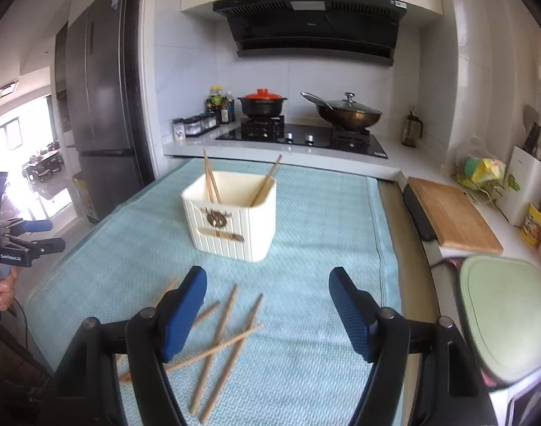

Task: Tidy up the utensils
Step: 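Move both tools back toward the remaining chopsticks and spoon, then close the left tool on a wooden chopstick while the right tool lowers toward another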

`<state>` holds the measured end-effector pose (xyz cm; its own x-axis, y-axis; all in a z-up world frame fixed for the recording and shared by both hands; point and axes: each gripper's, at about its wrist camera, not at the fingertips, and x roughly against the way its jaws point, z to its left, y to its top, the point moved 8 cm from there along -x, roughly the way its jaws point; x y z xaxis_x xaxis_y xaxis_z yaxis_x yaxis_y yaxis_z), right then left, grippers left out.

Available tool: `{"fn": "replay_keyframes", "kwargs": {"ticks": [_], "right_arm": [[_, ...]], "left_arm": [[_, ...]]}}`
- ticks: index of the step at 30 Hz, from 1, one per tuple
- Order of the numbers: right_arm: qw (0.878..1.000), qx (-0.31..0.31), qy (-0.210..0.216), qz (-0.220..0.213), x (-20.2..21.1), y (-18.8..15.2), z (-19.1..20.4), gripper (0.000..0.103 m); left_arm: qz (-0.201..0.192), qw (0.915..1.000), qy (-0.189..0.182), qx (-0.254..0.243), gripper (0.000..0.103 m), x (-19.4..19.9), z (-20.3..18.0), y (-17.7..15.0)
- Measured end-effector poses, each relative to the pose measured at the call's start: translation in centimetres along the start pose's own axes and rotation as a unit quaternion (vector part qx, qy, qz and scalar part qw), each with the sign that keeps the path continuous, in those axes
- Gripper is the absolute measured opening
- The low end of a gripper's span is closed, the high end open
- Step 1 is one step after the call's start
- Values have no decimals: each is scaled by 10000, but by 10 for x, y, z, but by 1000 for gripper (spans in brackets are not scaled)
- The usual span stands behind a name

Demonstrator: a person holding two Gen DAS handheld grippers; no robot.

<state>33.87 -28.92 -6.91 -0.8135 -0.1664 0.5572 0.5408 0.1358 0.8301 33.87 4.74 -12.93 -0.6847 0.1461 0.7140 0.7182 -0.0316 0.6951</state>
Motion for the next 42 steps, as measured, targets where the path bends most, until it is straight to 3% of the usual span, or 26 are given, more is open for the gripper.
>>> {"fn": "replay_keyframes", "kwargs": {"ticks": [2,5,9,11,16,19,26,32,42], "right_arm": [[9995,-217,-88,193,-2,-28,-3,73],[9964,-697,119,477,-7,-66,-2,73],[9904,-1042,231,873,-21,-102,4,73],[9881,-1158,279,969,-26,-112,7,72],[9851,-1209,385,1162,-37,-120,13,43],[9849,-1178,373,1209,-39,-123,17,36],[9834,-1163,383,1340,-49,-126,18,32],[9810,-1228,364,1457,-63,-126,12,29],[9780,-1150,397,1693,-82,-131,16,29]], "left_arm": [[159,9996,74,210,101,-4,0,-30],[196,9991,82,362,101,-6,-3,-62],[313,9978,-78,585,101,-11,-7,-81],[208,9975,-43,678,101,-13,-6,-81],[345,9974,-151,622,101,-23,-10,-73],[570,9960,-239,645,101,-34,-13,-72],[790,9911,-826,681,101,-53,-30,-57],[881,9900,-927,591,100,-76,-36,-28],[1112,9855,-1094,671,100,-113,-42,-7]]}}
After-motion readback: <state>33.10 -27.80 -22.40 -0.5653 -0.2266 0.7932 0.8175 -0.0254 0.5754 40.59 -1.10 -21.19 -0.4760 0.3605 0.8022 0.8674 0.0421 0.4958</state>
